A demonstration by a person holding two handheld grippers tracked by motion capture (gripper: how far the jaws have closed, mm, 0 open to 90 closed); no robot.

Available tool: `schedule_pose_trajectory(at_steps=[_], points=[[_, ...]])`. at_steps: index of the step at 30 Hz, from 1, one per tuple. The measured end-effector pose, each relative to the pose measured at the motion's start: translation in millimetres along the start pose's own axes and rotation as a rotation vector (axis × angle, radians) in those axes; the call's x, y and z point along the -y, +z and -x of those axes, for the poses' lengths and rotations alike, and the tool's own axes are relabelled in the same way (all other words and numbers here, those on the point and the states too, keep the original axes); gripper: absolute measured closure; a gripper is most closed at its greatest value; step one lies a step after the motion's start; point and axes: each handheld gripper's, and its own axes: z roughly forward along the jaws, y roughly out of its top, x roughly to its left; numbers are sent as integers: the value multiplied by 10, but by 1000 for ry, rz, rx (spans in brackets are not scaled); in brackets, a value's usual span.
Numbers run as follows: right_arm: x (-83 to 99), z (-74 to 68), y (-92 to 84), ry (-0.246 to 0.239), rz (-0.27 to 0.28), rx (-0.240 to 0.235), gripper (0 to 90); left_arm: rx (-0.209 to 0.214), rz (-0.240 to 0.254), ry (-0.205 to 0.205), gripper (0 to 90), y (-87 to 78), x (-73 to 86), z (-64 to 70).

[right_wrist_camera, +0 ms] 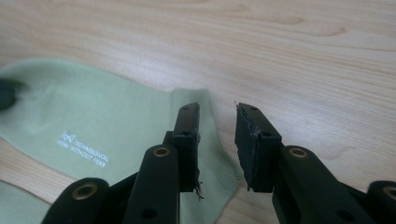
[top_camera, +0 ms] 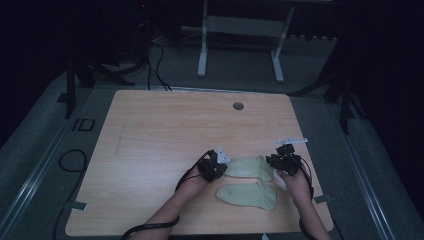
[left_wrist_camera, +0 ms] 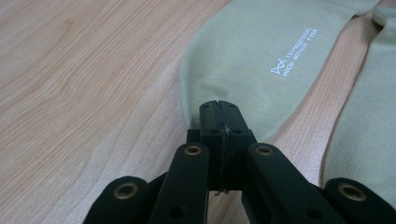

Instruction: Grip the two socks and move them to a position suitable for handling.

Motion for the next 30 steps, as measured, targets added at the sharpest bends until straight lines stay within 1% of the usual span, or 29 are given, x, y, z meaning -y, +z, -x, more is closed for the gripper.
schedule_pose_trajectory(at_steps=[1, 2, 3, 5, 7, 9, 10, 11, 13, 14, 15, 16, 18, 19, 21, 24, 28, 30], points=[[-3, 11, -28, 5, 15, -3, 736, 1, 0, -1, 891, 0, -1, -2], [-3, 11, -28, 5, 15, -3, 736, 1, 0, -1, 891, 0, -1, -2], [4, -26, -28, -16, 14, -12, 793, 1, 1, 1, 891, 4, -2, -4], [16, -69, 4, -40, 11, -18, 829, 2, 3, -2, 891, 7, -2, -9], [28, -112, 58, -49, 0, -26, 832, -2, 8, -10, 891, 19, -9, -22], [32, -131, 86, -51, -6, -28, 833, -3, 7, -9, 891, 24, -13, -26], [38, -157, 153, -66, -27, -17, 835, -1, 7, -13, 890, 30, -22, -32], [40, -161, 175, -68, -35, -13, 835, -1, 7, -12, 890, 34, -25, -34], [42, -149, 231, -78, -53, 9, 834, 2, 3, -10, 890, 37, -34, -44], [45, -131, 256, -82, -60, 17, 835, 2, 3, -16, 890, 41, -37, -42], [41, -106, 264, -76, -53, 12, 835, 3, 3, -19, 890, 43, -40, -42], [30, -80, 269, -70, -55, 8, 834, 7, 7, -26, 890, 47, -40, -43], [4, -46, 280, -72, -62, 18, 831, 11, 7, -28, 889, 48, -41, -45], [-6, -33, 285, -67, -63, 15, 831, 14, 8, -36, 888, 52, -44, -42], [-21, -28, 293, -71, -67, 21, 825, 13, 8, -31, 883, 52, -46, -27], [-27, -36, 301, -73, -67, 23, 802, 11, 13, -42, 867, 56, -44, -26], [-35, -60, 296, -73, -72, 17, 744, 17, 3, -47, 833, 53, -78, -14], [-35, -67, 282, -73, -76, -7, 685, 19, 4, -47, 782, 32, -102, 1]])
